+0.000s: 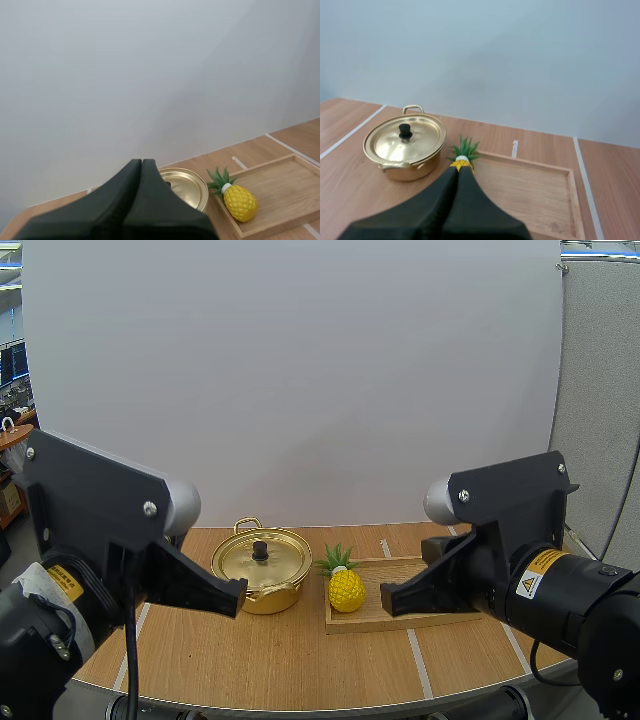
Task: Open the pot, put the grape inside, and close it
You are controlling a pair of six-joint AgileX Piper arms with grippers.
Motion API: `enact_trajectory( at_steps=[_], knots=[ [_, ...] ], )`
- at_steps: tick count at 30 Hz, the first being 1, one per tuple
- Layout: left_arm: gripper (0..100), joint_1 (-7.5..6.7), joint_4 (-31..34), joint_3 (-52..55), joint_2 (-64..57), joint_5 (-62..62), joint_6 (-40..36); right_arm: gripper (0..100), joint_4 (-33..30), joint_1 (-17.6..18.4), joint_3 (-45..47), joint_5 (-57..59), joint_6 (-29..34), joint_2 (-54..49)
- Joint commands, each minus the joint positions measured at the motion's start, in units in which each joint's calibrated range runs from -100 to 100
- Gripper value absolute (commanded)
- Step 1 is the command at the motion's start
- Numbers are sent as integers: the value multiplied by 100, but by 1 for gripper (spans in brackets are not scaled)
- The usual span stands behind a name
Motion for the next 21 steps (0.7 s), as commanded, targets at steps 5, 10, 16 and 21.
enact_trajectory(
  at_steps=[5,10,16,21],
  knots=[
    [0,69,282,579,-29,-2852,-387,0,-263,-51,117,-2606,-201,-36],
    [0,69,585,1695,-29,-4668,-561,0,-593,-51,817,-3942,-209,-36],
    [0,69,504,2900,-29,-6636,-660,0,-632,-51,1953,-5415,-209,-36],
    [0,69,159,3630,-29,-7506,-807,0,-632,-51,2756,-6026,-209,-36]
  ],
)
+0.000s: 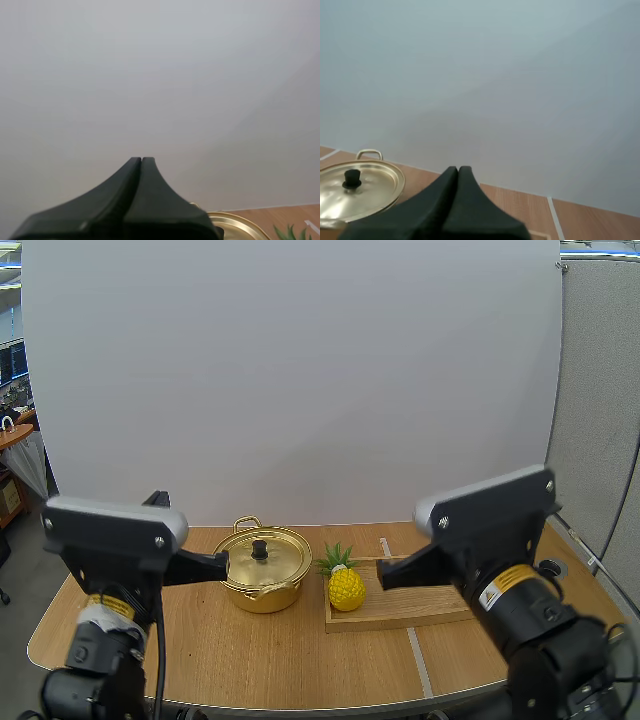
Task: Open the pot, put the grape inside, and close it
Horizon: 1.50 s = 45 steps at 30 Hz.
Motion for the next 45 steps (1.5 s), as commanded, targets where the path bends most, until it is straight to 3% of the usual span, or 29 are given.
enact_trajectory(
  at_steps=[1,6,13,26,45],
  knots=[
    [0,3,-219,342,-14,-423,-221,0,-42,-20,372,-368,-48,-48],
    [0,3,-219,541,-14,-423,-437,0,-30,-20,830,-368,-48,-48],
    [0,3,-215,541,-14,1009,-643,0,7,-133,1055,-329,-19,-48],
    [0,3,218,541,-14,3047,-625,0,133,-244,1055,1449,176,-48],
    [0,3,240,541,-14,3087,-625,0,133,-441,1055,1463,309,-48]
  ],
)
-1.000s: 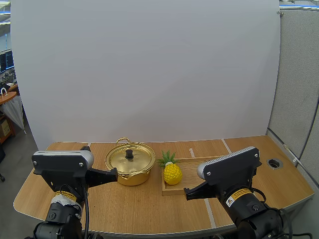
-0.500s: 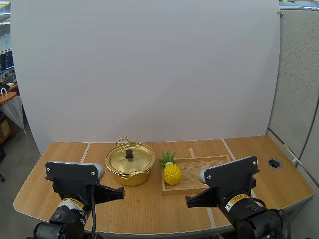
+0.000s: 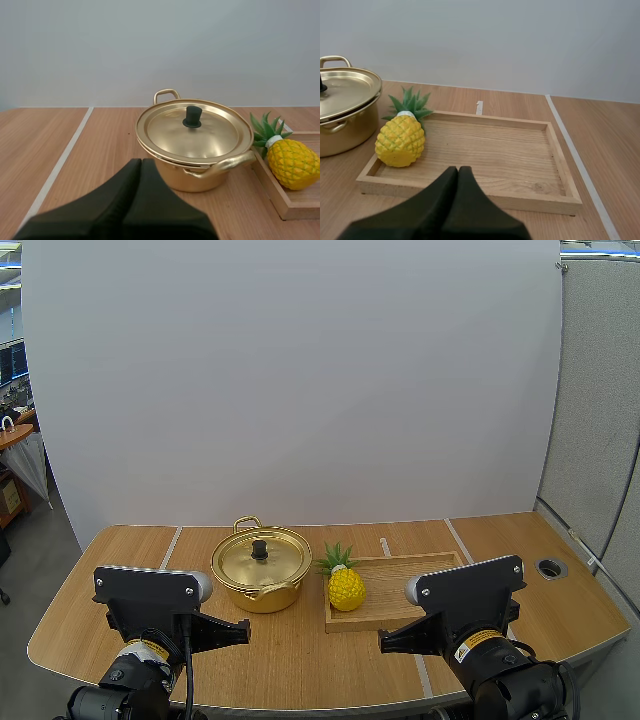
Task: Open the pot, put the grape inside, and close it
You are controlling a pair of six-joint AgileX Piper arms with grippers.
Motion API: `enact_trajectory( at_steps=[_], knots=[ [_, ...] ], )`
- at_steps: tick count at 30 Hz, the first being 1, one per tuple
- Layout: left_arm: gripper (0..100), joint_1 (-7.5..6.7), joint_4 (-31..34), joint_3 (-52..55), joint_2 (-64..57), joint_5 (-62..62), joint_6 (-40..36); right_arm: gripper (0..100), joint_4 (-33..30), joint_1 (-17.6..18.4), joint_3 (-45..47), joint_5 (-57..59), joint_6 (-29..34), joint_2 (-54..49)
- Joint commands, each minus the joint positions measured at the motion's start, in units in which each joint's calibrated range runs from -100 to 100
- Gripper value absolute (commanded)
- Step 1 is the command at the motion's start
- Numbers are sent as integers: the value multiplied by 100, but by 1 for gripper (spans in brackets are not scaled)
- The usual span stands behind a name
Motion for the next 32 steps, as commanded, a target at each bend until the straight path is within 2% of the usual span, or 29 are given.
enact_trajectory(
  at_steps=[1,32],
  knots=[
    [0,3,67,5,-14,-102,-68,0,21,-19,0,-2,18,-36],
    [0,3,67,5,-14,-208,-68,0,21,-19,0,-2,18,-36]
  ],
)
